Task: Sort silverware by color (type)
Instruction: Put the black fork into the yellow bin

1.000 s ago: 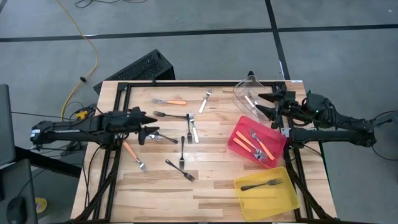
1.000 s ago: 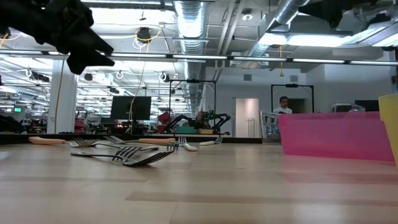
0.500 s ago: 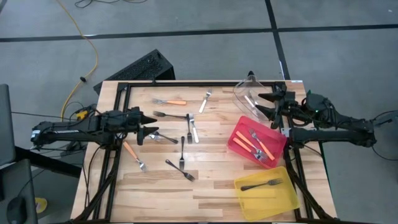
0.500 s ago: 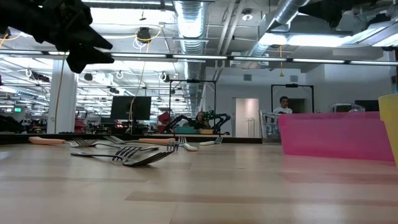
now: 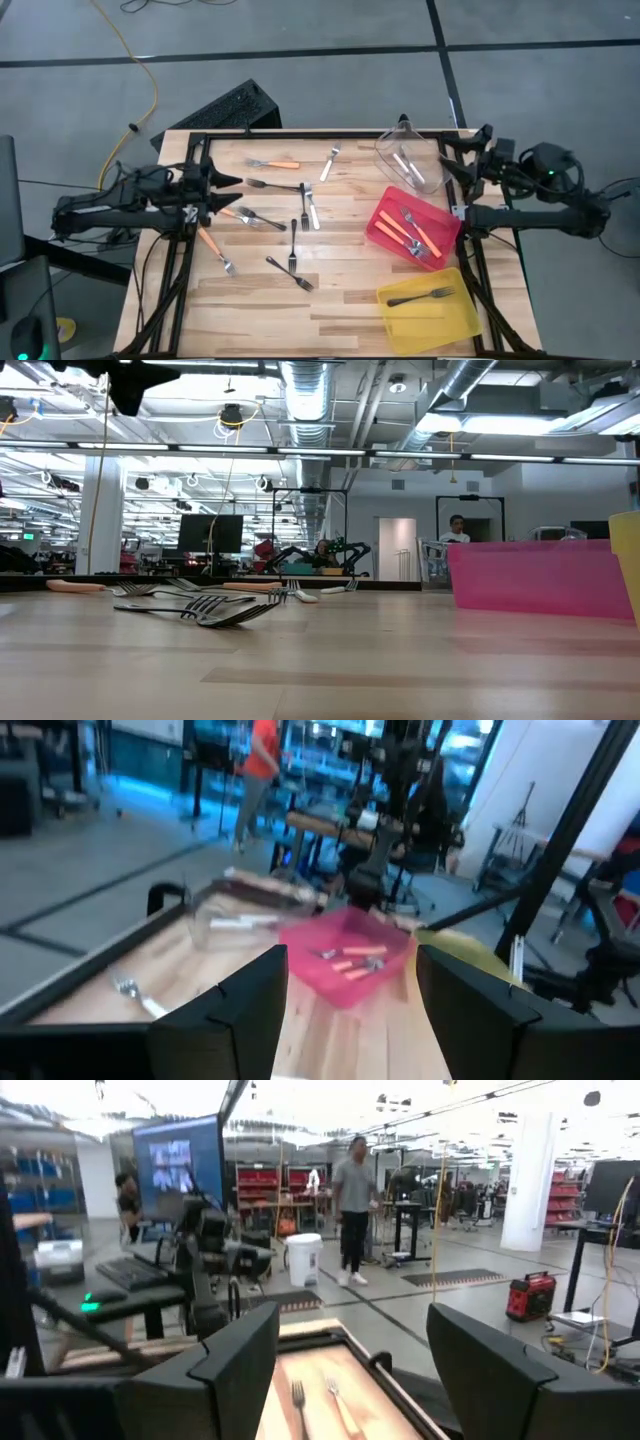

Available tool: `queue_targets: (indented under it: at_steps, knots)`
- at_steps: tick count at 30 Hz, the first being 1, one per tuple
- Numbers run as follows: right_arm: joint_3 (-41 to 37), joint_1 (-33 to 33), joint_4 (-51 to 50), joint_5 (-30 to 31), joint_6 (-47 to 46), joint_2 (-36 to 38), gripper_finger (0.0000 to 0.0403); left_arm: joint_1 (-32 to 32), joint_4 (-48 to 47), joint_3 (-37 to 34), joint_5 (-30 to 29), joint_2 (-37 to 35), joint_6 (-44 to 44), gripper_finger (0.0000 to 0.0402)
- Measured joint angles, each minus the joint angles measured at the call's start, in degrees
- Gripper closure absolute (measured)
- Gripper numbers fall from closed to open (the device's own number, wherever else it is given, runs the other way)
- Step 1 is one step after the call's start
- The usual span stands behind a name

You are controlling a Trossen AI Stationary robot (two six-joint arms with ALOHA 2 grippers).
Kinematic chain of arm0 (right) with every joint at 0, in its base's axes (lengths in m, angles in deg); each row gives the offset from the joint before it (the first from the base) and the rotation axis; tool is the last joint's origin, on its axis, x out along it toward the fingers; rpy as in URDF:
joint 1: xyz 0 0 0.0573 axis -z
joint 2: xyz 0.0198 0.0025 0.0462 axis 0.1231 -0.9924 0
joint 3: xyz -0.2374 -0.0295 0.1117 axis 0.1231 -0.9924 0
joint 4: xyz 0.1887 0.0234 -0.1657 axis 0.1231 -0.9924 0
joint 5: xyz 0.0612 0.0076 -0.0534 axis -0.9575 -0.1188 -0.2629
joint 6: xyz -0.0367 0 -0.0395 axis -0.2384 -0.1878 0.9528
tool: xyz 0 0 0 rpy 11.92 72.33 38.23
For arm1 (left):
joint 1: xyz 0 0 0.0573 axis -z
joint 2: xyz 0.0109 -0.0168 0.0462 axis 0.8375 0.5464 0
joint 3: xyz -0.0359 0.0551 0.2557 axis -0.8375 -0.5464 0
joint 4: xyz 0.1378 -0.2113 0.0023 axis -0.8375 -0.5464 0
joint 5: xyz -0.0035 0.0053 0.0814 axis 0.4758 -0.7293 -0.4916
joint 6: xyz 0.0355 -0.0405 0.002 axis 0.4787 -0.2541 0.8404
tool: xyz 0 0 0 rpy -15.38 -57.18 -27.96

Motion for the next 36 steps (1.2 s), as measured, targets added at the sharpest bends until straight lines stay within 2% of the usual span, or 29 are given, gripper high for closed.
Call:
queue_targets:
  at_steps: [3,8,14,22,36]
  knots:
    - [-0.42,0.02,-3.09,-0.74,-0.16,1.53,0.0122,0.00,3.37,-2.71,-0.09,-2.90,0.25,0.0195]
    - [-3.68,0.02,-1.32,-1.02,-0.68,5.30,0.0122,0.00,6.99,-5.95,-2.76,-8.14,0.35,0.0195]
    - [-9.57,0.02,1.53,-0.98,-3.11,9.76,0.0122,-0.02,5.80,-7.35,-2.69,-12.71,-1.74,0.0195]
    - [-16.95,0.02,3.63,-1.00,-8.69,11.75,0.0122,-0.02,-3.85,-7.37,-4.77,-12.40,-4.34,0.0195]
    - [-17.37,0.04,5.76,-0.98,-9.05,10.71,0.0122,0.00,-8.87,-7.40,-4.70,-10.06,-7.78,0.0195]
